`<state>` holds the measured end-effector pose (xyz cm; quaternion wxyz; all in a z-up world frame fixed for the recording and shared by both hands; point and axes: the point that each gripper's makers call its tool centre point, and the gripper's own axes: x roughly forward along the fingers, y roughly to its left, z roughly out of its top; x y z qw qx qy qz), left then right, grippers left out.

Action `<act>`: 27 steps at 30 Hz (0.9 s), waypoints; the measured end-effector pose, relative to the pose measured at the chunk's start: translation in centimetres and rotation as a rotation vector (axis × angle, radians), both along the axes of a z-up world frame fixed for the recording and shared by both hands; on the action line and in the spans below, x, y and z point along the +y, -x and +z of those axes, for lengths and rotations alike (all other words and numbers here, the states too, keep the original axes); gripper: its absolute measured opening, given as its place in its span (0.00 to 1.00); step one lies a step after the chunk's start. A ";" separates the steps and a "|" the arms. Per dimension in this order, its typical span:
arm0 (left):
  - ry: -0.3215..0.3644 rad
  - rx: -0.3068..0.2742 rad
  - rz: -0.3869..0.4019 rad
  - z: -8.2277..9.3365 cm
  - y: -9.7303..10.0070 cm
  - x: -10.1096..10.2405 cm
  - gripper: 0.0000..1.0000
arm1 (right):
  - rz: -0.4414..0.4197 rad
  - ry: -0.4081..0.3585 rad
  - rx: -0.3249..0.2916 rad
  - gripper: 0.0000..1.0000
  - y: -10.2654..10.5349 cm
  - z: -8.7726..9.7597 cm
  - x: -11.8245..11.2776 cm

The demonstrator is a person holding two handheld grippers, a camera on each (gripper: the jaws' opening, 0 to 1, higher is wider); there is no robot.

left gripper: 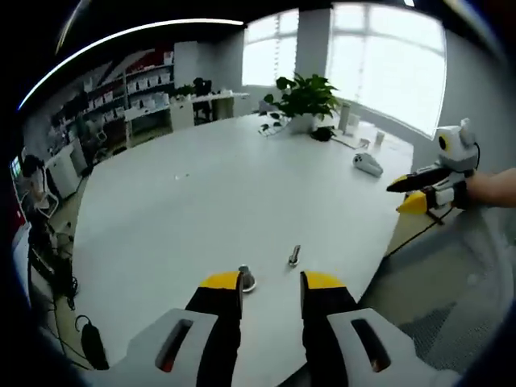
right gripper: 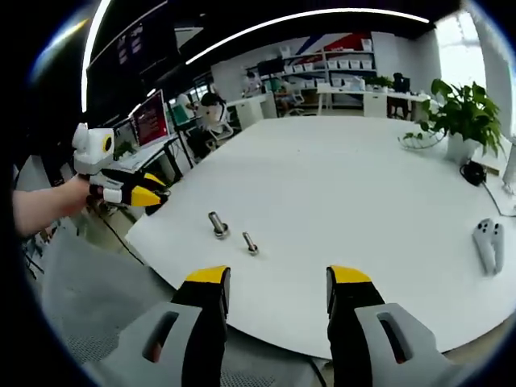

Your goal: Place the washer onto the threaded stud by aligning its center hole with the stud, sliding it down to the base, and recovering from edge contact or off-axis alignment until the washer reaches the visible bottom stop.

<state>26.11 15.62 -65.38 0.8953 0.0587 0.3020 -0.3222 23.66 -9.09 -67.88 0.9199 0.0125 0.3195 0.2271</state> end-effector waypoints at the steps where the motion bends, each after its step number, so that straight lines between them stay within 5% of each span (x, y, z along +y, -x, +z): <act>1: 0.013 -0.013 0.011 0.5 0.3 0.3 0.27 | 0.004 0.005 -0.007 0.50 -0.1 0.1 0.0; 7: 0.065 -0.041 0.141 1.9 2.4 3.9 0.29 | 0.001 0.023 -0.015 0.50 -0.2 0.1 -0.2; 10: 0.172 -0.049 0.204 2.6 2.9 5.2 0.29 | -0.012 0.022 -0.023 0.50 -0.3 0.3 -0.3; 14: 0.112 -0.074 0.190 2.1 3.2 6.0 0.30 | -0.010 0.046 -0.004 0.50 -0.3 -0.2 -0.4; 18: 0.148 -0.056 0.171 1.9 3.8 4.7 0.32 | -0.002 0.056 -0.009 0.50 -0.2 -0.2 -0.4; 27: 0.038 -0.114 0.118 1.4 4.4 4.2 0.35 | -0.036 0.048 -0.014 0.50 -0.3 0.0 -1.0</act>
